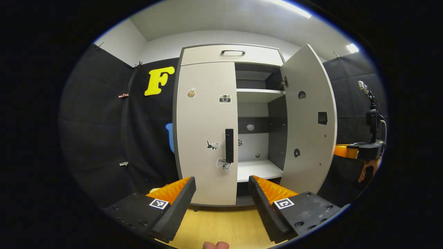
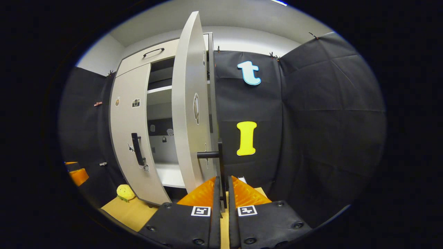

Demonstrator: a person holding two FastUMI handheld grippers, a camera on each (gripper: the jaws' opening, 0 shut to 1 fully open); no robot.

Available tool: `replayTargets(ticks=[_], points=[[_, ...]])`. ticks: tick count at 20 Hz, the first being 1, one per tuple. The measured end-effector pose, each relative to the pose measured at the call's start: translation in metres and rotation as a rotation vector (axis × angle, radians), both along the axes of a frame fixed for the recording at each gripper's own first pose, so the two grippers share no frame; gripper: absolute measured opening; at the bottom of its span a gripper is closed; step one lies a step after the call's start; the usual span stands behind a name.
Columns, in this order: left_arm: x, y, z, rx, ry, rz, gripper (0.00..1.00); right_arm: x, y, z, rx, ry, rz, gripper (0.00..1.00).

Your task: Open the right door of the double-door shoe cabinet with the right hand, and open the left door with the left hand.

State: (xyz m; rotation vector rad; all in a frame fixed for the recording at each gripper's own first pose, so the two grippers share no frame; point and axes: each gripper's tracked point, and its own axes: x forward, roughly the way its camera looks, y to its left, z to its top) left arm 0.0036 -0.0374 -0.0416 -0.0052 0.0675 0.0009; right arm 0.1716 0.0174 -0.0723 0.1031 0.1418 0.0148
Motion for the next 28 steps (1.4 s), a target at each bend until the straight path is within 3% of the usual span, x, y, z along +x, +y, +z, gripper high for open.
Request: replayTargets(ticks=[3,5,6,7,9,10,18,28], points=[[0.002,0.001,0.003,-0.001,-0.007,-0.005,0.95,-0.007,-0.005,0.003,-0.020,-0.006,-0.003,0.27],[0.005,0.001,0.006,0.000,-0.012,-0.010,0.95,-0.012,-0.007,0.007,-0.017,-0.020,-0.015,0.47],[0.007,0.001,0.008,0.003,-0.016,-0.011,0.95,-0.012,-0.007,0.009,-0.013,-0.029,-0.021,0.63],[0.009,0.001,0.009,0.007,-0.021,-0.015,0.94,-0.016,-0.006,0.013,-0.008,-0.039,-0.019,0.66],[0.016,-0.002,0.015,0.017,-0.034,-0.027,0.95,-0.019,-0.006,0.022,-0.002,-0.060,-0.028,0.86],[0.020,-0.003,0.017,0.019,-0.037,-0.034,0.95,-0.021,-0.006,0.028,0.001,-0.075,-0.032,0.90],[0.075,-0.014,0.030,0.019,-0.064,-0.064,0.95,-0.044,-0.012,0.038,-0.016,-0.080,-0.102,0.96],[0.177,-0.015,0.009,-0.001,-0.048,-0.014,0.94,-0.059,-0.007,0.025,0.004,-0.024,-0.073,0.97]])
